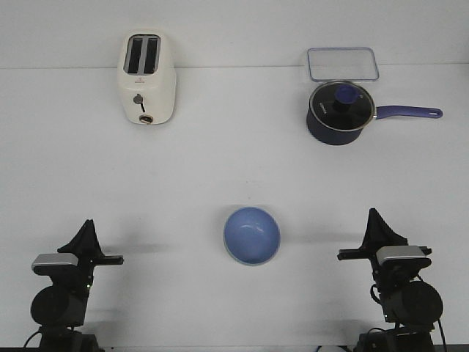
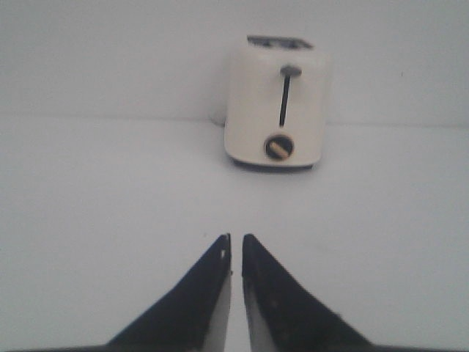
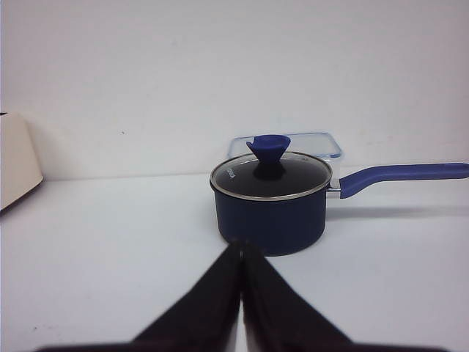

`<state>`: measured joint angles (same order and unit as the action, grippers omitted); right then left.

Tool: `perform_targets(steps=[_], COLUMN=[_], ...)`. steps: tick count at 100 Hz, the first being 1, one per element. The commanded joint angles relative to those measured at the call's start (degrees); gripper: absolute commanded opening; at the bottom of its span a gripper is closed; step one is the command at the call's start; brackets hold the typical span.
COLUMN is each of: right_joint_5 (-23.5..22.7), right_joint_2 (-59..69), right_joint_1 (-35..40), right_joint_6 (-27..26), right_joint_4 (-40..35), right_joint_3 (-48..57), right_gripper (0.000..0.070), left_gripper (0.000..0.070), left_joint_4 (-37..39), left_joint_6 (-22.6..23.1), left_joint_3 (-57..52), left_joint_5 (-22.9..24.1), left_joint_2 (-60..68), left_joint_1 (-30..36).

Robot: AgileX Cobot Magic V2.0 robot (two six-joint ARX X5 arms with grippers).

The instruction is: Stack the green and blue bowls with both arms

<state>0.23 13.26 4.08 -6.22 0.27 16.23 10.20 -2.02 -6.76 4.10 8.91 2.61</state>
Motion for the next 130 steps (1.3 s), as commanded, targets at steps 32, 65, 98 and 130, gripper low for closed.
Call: perform_targets(steps=[32,65,98,130], right_joint_5=[0.22,0.22,0.22,0.33], right_joint_2=[0.28,0.28,0.28,0.28], right_joint_1=[0.02,0.02,0.04,0.02], right_joint_6=[0.33,0.33,0.33,0.57], right_joint_4=[0.63,0.63,0.61,0.61], right_joint_3=[0.15,0.15,0.15,0.15], right_gripper=[0.0000,0.0000,0.0000,0.0000], left_gripper=[0.0015,0.0015,0.0015,0.0015], left_joint_4=[-3.26,-2.82,-2.82,-2.82], left_joint_6=[2.03,3.50,3.50,3.50], left_joint_3=[5.99,5.97,5.97,5.97], left_joint_5=[-2.64,-2.62,-2.62,-2.62], left_joint_2=[-8.74,-8.66,-8.66,-8.66], left_joint_1=[-1.49,-1.49,-1.49,-1.49])
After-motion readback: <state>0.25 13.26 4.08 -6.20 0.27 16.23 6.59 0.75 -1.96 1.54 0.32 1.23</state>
